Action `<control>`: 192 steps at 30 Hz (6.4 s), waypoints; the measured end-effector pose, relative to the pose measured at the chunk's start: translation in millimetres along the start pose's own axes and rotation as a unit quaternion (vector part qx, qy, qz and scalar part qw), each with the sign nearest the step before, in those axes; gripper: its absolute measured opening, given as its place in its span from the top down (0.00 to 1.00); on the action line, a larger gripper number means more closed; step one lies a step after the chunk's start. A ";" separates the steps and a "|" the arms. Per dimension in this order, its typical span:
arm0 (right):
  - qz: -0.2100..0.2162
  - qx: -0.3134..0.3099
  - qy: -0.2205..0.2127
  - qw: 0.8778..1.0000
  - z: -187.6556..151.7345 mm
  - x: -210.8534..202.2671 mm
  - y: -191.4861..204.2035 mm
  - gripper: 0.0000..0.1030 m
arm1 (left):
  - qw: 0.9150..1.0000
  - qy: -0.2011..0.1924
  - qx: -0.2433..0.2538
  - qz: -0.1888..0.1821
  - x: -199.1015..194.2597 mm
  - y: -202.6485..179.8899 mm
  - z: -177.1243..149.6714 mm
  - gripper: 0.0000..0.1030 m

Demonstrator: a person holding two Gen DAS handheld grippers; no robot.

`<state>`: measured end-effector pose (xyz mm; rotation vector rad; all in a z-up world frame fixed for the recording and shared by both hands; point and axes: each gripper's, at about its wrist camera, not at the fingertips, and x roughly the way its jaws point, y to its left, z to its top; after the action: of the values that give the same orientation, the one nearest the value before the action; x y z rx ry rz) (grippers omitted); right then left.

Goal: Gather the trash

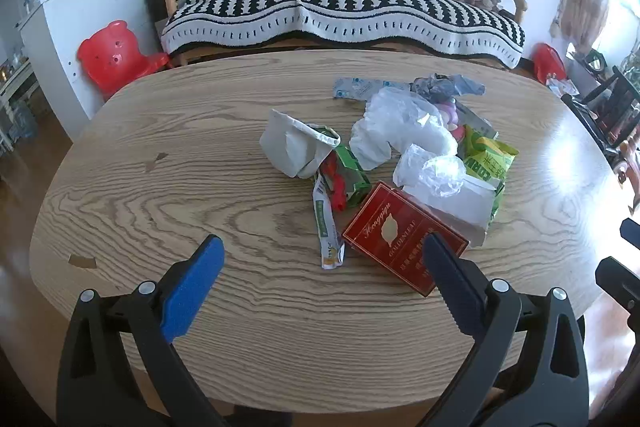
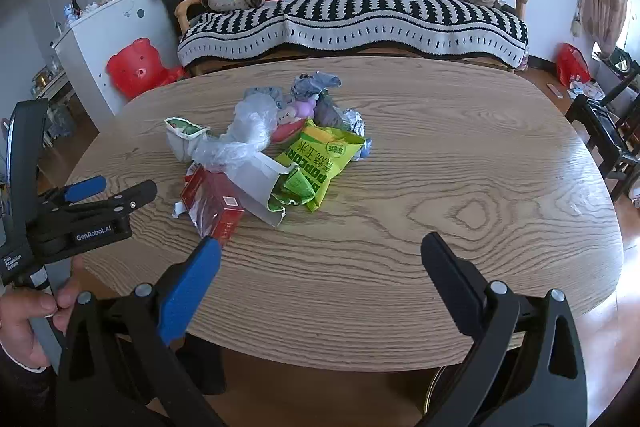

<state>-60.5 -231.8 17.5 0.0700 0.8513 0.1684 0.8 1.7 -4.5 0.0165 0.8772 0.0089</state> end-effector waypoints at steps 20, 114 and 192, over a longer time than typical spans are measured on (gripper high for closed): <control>0.009 0.009 -0.002 1.000 4.6 0.3 1.6 0.06 | 1.000 0.002 0.001 -0.001 -0.5 -3.1 0.6 0.06; 0.096 0.173 0.003 0.980 89.8 117.8 -36.9 0.55 | 0.997 -0.034 0.051 -0.049 77.8 21.6 82.1 0.37; -0.117 0.308 0.014 0.944 -153.0 -111.5 -279.7 0.13 | 0.862 0.098 0.328 -0.373 -26.8 -355.3 -141.9 0.11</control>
<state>-214.3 -527.6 -36.3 0.5512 0.9079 -0.3281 -125.1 -352.4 -81.1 0.3182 1.0082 -1.0377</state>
